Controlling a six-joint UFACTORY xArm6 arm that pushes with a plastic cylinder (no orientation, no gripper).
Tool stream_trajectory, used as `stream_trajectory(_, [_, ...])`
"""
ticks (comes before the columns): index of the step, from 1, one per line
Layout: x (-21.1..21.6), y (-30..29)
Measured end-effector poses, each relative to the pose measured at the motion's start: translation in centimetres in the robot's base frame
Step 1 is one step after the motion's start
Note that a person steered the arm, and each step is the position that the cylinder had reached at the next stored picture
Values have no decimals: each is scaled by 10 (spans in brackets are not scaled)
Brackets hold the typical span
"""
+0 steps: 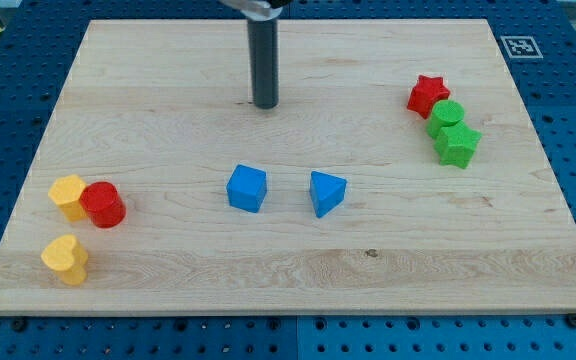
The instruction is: Push the blue cube slightly to the right
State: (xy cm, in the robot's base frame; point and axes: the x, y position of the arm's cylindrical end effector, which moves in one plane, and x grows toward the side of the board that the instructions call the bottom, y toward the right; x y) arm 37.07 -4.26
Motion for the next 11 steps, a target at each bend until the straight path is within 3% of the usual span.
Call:
stream_trajectory(3, [81, -31])
stream_trajectory(5, [90, -31])
stream_trajectory(10, [184, -31])
stream_trajectory(11, [198, -54])
